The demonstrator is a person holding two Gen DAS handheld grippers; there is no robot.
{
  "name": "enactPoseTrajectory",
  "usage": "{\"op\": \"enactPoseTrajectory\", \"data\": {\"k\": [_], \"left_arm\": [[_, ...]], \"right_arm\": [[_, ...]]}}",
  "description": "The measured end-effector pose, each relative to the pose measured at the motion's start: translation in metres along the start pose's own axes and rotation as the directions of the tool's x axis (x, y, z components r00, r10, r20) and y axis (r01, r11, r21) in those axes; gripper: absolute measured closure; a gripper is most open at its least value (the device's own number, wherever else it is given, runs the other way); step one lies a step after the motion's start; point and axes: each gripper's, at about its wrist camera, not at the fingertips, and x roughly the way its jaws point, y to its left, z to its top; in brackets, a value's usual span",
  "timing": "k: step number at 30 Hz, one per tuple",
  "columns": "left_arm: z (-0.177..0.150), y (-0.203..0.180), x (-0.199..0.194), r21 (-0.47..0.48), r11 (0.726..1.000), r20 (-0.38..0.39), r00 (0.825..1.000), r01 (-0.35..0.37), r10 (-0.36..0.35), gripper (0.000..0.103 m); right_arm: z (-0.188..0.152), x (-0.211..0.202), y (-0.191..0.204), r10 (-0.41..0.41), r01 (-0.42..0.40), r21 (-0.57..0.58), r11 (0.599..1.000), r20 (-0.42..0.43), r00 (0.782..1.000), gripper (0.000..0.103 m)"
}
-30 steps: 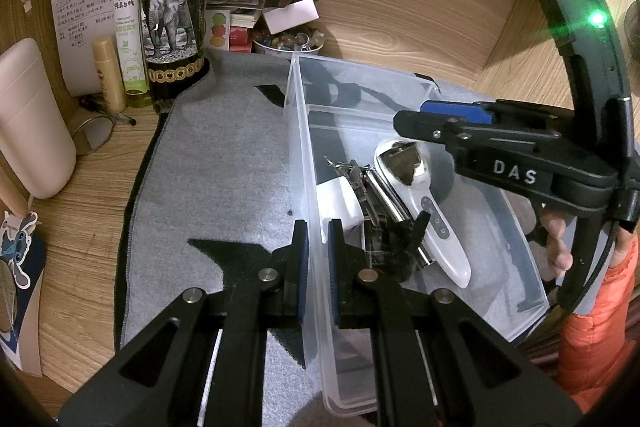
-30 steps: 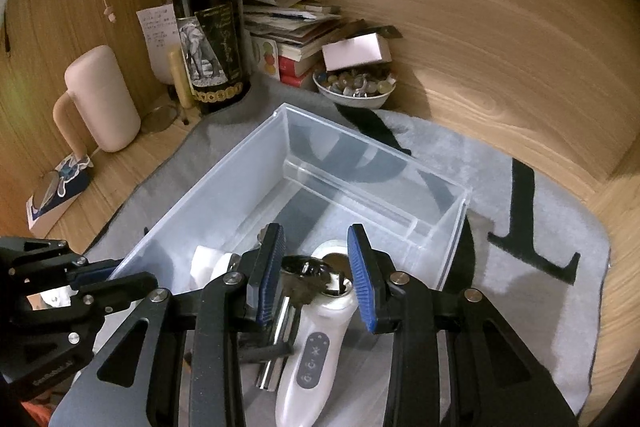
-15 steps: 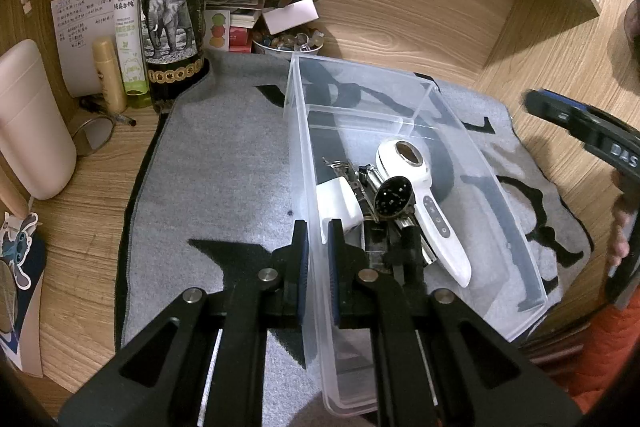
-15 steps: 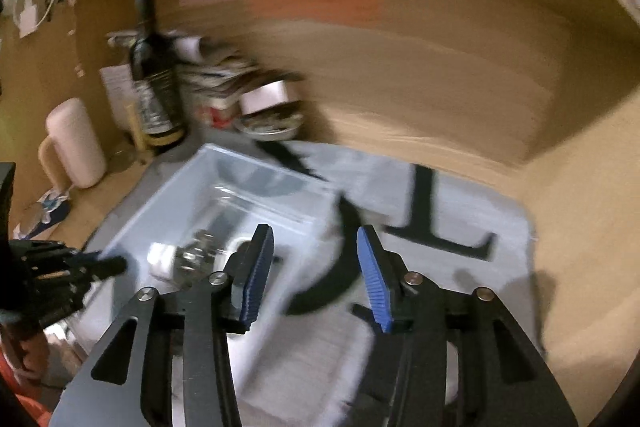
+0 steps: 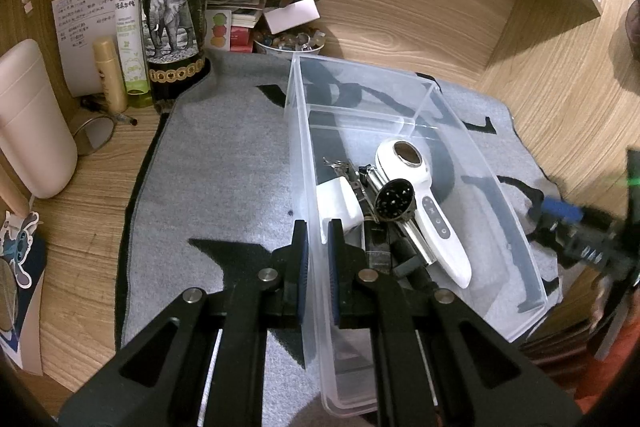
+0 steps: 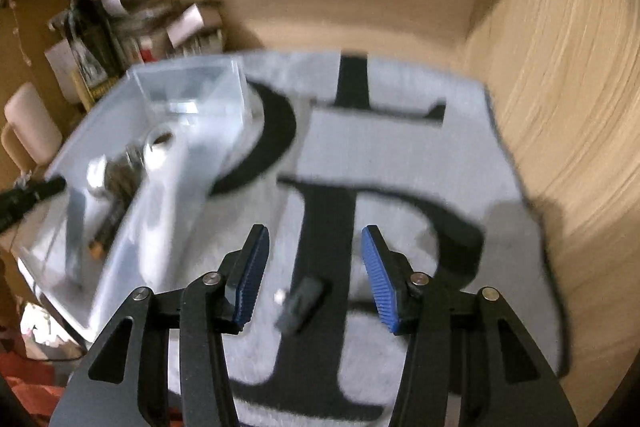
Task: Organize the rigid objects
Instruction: 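Grasp the small black item on the rug with the right gripper, then drop the small black item into the clear box and open the right gripper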
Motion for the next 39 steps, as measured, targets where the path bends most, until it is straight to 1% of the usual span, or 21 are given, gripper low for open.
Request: {"op": "enactPoseTrajectory", "data": {"k": [3,6,9,11,12,16,20,23,28,32,34,37,39], "left_arm": [[0.0,0.0,0.0,0.0,1.0,-0.001,1.0,-0.001,0.001,0.095],[0.0,0.0,0.0,0.0,1.0,0.0,1.0,-0.001,0.001,0.095],[0.0,0.0,0.0,-0.001,1.0,0.0,1.0,0.0,0.0,0.095],[0.0,0.0,0.0,0.0,1.0,0.0,1.0,0.001,-0.001,0.095],[0.0,0.0,0.0,0.0,1.0,0.0,1.0,0.0,0.0,0.095],[0.0,0.0,0.0,0.0,1.0,0.0,1.0,0.0,0.0,0.095],[0.0,0.0,0.0,-0.001,1.0,-0.001,1.0,0.001,-0.001,0.095],[0.0,0.0,0.0,0.0,1.0,0.001,1.0,0.0,0.0,0.095],[0.0,0.001,0.0,-0.002,1.0,0.0,1.0,0.006,-0.006,0.095],[-0.001,0.001,0.0,-0.002,1.0,0.0,1.0,0.007,-0.007,0.095],[0.0,0.001,0.0,-0.001,1.0,0.0,1.0,0.006,-0.006,0.095],[-0.001,0.001,0.0,-0.003,1.0,0.001,1.0,0.007,-0.007,0.095],[-0.001,0.001,0.0,-0.004,1.0,0.001,1.0,0.008,-0.008,0.095]], "right_arm": [[-0.015,0.02,-0.002,0.025,-0.024,0.023,0.999,-0.08,0.996,0.058],[-0.028,0.027,0.0,0.021,-0.019,0.02,1.0,-0.11,0.994,0.058],[-0.034,0.026,0.003,-0.002,0.002,0.001,1.0,-0.08,0.997,0.059],[-0.036,0.025,0.003,-0.006,0.006,0.003,1.0,-0.069,0.998,0.065],[-0.036,0.025,0.002,-0.009,0.01,0.006,1.0,-0.066,0.998,0.07],[-0.035,0.024,-0.002,-0.001,0.003,0.03,1.0,-0.062,0.998,0.071],[-0.028,0.027,-0.001,0.001,0.001,0.031,1.0,-0.054,0.999,0.071],[-0.017,0.021,0.001,0.002,-0.002,0.023,1.0,-0.019,1.0,0.071],[0.012,0.003,0.012,0.016,-0.015,-0.02,1.0,0.082,0.996,0.071],[0.037,-0.011,0.026,0.047,-0.037,-0.06,0.997,0.166,0.985,0.071],[0.051,-0.018,0.036,0.081,-0.067,-0.076,0.995,0.205,0.975,0.071],[0.066,-0.027,0.052,0.132,-0.107,-0.111,0.988,0.246,0.96,0.071],[0.074,-0.027,0.063,0.155,-0.122,-0.141,0.982,0.258,0.954,0.071]]}}
